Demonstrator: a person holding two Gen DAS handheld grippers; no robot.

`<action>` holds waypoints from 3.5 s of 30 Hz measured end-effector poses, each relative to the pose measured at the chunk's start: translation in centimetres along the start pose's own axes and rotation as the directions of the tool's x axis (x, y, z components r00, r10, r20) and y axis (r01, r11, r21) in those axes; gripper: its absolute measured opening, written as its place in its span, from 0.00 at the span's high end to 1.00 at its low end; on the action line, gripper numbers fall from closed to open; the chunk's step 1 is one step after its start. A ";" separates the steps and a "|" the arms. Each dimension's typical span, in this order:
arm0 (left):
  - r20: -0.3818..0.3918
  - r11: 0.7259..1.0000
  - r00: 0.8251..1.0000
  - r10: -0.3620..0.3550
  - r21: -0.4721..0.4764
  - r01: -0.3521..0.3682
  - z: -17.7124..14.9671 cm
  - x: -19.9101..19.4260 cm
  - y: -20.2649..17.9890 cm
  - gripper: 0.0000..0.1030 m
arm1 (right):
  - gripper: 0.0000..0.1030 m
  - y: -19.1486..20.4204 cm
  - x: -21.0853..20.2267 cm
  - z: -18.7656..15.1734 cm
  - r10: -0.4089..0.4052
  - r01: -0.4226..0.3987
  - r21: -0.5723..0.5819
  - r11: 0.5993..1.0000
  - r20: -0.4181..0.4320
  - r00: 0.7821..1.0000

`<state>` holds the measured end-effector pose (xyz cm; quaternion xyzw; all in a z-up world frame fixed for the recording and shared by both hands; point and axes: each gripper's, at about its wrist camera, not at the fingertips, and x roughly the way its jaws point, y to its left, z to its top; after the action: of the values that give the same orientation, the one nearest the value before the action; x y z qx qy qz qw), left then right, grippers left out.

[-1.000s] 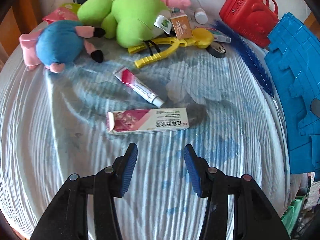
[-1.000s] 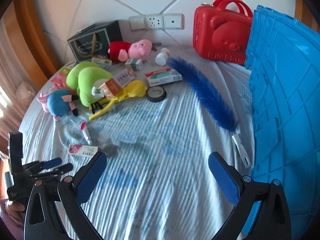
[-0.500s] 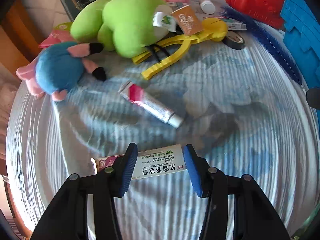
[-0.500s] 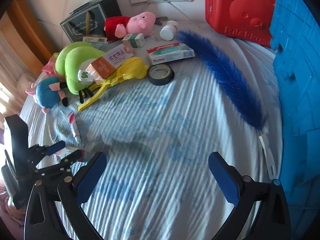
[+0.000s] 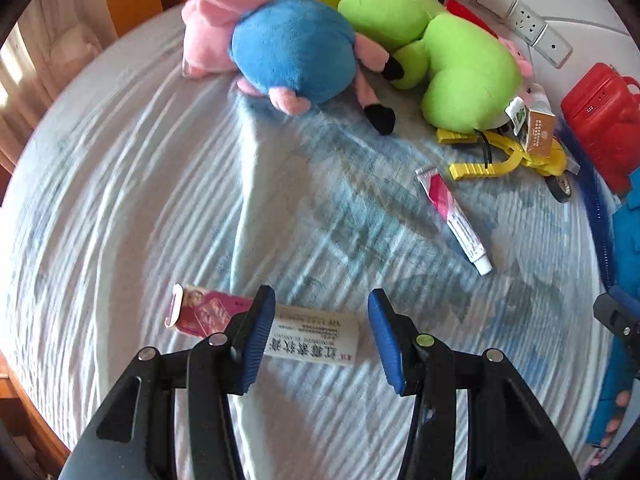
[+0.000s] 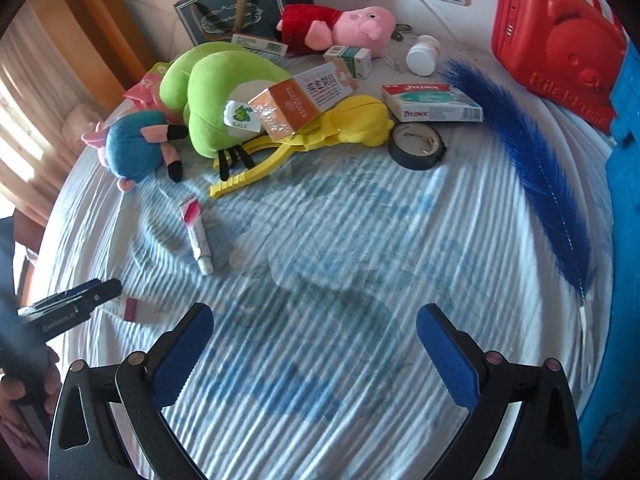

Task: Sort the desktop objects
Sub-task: 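Grasp the pink-white ointment box with the left tool while the right tool grasps the red-white tube, then carry the ointment box and tube into the blue crate and open both tools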

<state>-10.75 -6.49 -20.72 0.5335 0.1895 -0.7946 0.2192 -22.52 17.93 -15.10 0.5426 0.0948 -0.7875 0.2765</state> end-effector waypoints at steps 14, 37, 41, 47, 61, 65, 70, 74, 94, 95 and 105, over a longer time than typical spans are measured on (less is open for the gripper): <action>-0.154 0.991 0.980 -0.128 -0.066 0.119 -3.1 -1.3 3.5 0.54 | 0.00 5.4 4.5 1.7 0.063 -0.072 -0.141 0.987 -0.066 0.996; 0.030 0.981 0.984 0.176 -0.093 -0.173 4.8 2.4 1.4 0.51 | 0.39 6.8 8.3 4.1 0.059 -0.077 -0.153 0.985 -0.118 0.991; -0.014 0.995 0.995 0.104 0.005 -0.104 2.8 0.9 1.7 0.51 | 0.35 7.5 9.0 4.6 0.070 -0.092 -0.180 0.979 -0.124 0.990; -0.103 0.999 0.994 0.040 -0.005 -0.041 -2.1 -0.3 6.0 0.50 | 0.58 10.1 10.5 4.5 0.017 -0.047 -0.312 0.949 -0.097 0.995; -0.042 1.000 0.999 0.016 0.000 -0.016 -2.3 -1.5 4.5 0.73 | 0.81 9.7 10.1 3.5 0.004 -0.034 -0.309 0.950 -0.098 0.995; 0.059 0.999 0.998 0.025 0.036 -0.027 -2.0 -6.0 3.6 0.73 | 0.83 9.9 9.2 3.5 0.004 -0.031 -0.308 0.951 -0.086 0.996; 0.188 0.996 0.982 -0.035 0.086 0.020 -3.2 -12.5 4.3 0.73 | 0.83 9.5 2.8 2.4 0.051 -0.044 -0.291 0.956 0.015 0.999; 0.286 0.982 0.950 -0.122 0.173 0.074 -3.6 -15.1 0.8 0.73 | 0.83 9.6 -4.5 1.5 0.061 -0.022 -0.252 0.967 0.150 0.987; 0.243 0.569 0.653 -0.718 0.745 0.348 -12.0 -36.3 -34.8 0.73 | 0.83 -12.2 -39.0 -14.1 -0.469 0.335 0.330 0.883 0.576 0.670; 0.231 0.558 0.656 -0.718 0.755 0.344 -12.8 -36.5 -36.5 0.73 | 0.83 -13.8 -39.5 -14.9 -0.497 0.348 0.356 0.867 0.561 0.663; 0.161 0.503 0.730 -0.664 0.818 0.278 -19.4 -35.3 -48.9 0.73 | 0.83 -27.1 -39.7 -20.5 -0.612 0.412 0.480 0.774 0.403 0.680</action>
<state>-11.04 49.79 8.47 0.2949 -0.0692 -0.9283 -0.2158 -10.38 62.80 8.81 0.2890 0.0220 -0.9560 -0.0458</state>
